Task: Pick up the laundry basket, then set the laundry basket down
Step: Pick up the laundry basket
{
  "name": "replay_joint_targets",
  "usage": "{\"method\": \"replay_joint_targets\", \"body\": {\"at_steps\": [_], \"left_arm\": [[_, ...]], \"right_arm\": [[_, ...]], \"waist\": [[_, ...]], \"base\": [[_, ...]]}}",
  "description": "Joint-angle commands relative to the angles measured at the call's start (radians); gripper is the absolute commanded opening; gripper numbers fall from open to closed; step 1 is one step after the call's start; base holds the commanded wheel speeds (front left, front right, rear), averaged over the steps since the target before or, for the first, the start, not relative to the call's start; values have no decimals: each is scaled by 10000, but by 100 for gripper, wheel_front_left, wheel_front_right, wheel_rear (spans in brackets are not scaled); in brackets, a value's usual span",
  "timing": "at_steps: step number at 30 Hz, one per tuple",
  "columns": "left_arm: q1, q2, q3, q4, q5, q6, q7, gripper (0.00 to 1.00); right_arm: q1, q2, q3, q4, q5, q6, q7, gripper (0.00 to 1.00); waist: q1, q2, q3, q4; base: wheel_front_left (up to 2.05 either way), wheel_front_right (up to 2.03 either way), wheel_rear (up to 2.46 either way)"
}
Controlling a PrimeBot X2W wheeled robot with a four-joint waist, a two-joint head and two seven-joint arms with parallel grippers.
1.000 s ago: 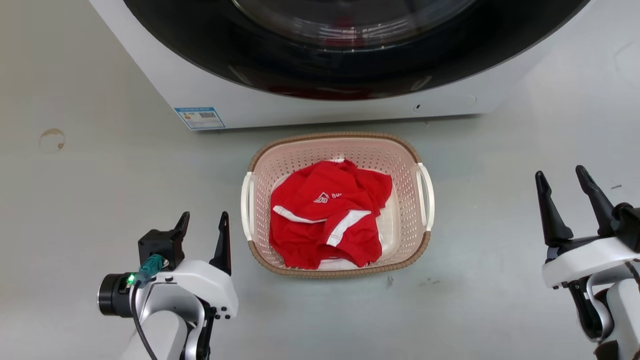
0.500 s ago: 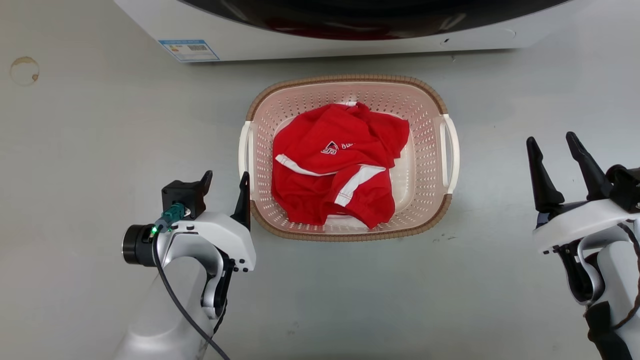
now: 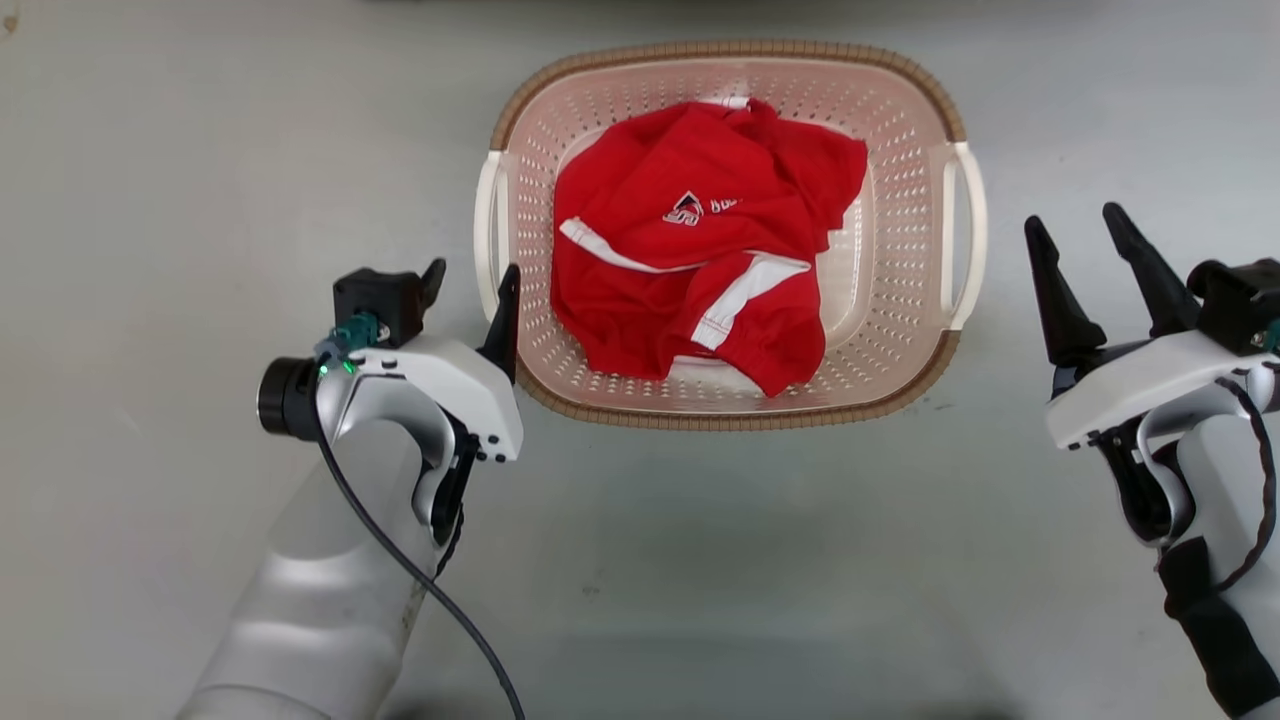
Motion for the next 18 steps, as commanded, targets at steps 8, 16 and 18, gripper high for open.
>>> {"method": "replay_joint_targets", "body": {"at_steps": [8,16,18], "left_arm": [[-1206,118,-36,1124,-14,-325,-241,100],[-2102,75,-312,2200,1,-496,-267,100],[-2245,70,-359,2375,-17,-538,-272,100]], "right_arm": [[-555,-138,803,243,273,42,-132,100],[-1284,7,1645,683,603,42,-132,100],[-1449,68,1783,818,676,42,-132,100]], "waist": [[-1,0,1031,78],[-1,0,1480,13],[-1,0,1544,-29]], "base": [[0,0,0],[0,0,0],[0,0,0]]}}
